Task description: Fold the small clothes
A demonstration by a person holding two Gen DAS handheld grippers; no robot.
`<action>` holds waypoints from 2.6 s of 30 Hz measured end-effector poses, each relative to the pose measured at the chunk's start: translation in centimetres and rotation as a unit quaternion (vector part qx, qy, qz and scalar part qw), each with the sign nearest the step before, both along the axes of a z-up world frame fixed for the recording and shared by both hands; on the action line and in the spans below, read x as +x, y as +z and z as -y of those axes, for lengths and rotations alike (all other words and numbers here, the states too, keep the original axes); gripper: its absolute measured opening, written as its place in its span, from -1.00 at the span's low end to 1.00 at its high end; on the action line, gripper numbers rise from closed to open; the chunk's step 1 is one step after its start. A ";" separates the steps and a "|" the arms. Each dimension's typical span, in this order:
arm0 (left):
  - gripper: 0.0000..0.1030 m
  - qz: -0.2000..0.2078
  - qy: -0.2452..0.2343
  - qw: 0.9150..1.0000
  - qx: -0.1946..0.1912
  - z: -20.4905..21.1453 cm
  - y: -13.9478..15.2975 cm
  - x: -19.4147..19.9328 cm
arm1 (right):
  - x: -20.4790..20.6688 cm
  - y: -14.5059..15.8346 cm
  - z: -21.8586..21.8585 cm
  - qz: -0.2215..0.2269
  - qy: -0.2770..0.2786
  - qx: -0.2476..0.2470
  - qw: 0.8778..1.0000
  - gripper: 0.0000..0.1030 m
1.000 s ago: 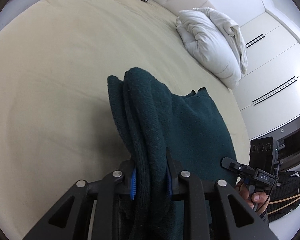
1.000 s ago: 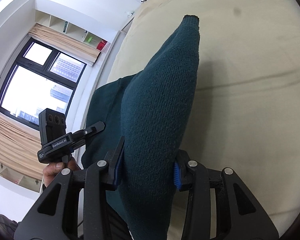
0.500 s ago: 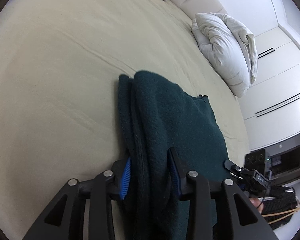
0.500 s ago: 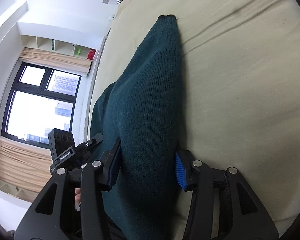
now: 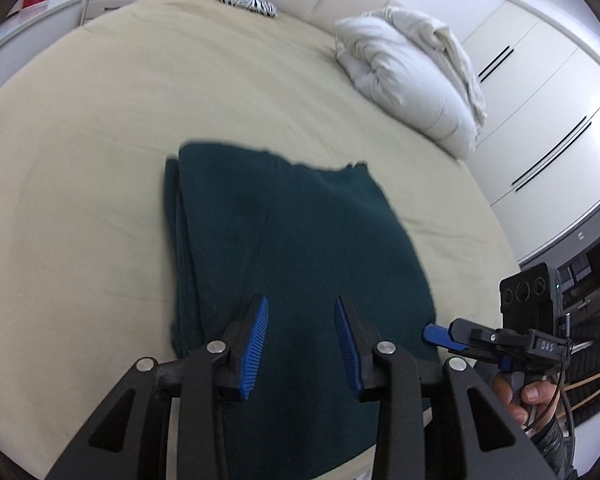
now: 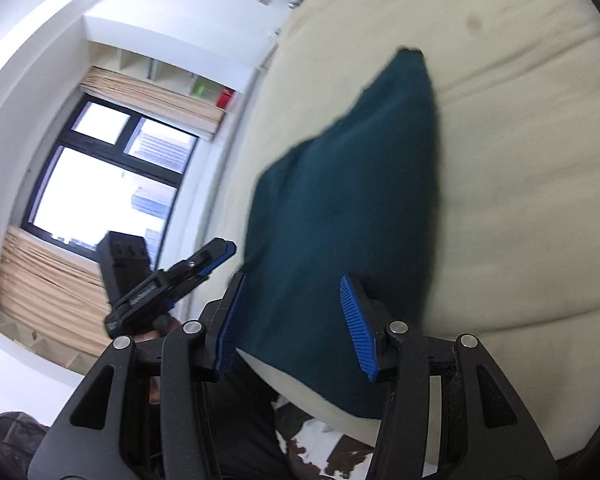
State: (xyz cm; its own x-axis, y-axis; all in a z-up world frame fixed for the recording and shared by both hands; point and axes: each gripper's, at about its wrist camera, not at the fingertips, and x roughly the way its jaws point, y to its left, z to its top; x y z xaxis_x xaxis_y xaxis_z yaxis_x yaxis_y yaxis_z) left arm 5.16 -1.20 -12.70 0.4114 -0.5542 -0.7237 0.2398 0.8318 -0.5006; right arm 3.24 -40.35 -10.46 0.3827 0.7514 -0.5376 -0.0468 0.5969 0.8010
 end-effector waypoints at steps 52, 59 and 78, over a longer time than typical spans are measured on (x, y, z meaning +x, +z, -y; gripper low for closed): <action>1.00 0.069 0.123 0.966 0.219 0.6 4.8 -8.8 | -9.3 14.0 -5.5 0.111 -0.149 -0.410 0.893 1.00; 1.00 0.061 0.129 0.965 0.219 0.0 4.4 -8.9 | -8.6 11.7 -6.6 0.084 -0.117 -0.426 0.893 1.00; 1.00 0.059 0.128 0.965 0.220 -0.5 4.4 -8.8 | -8.1 10.8 -7.4 0.072 -0.102 -0.419 0.899 1.00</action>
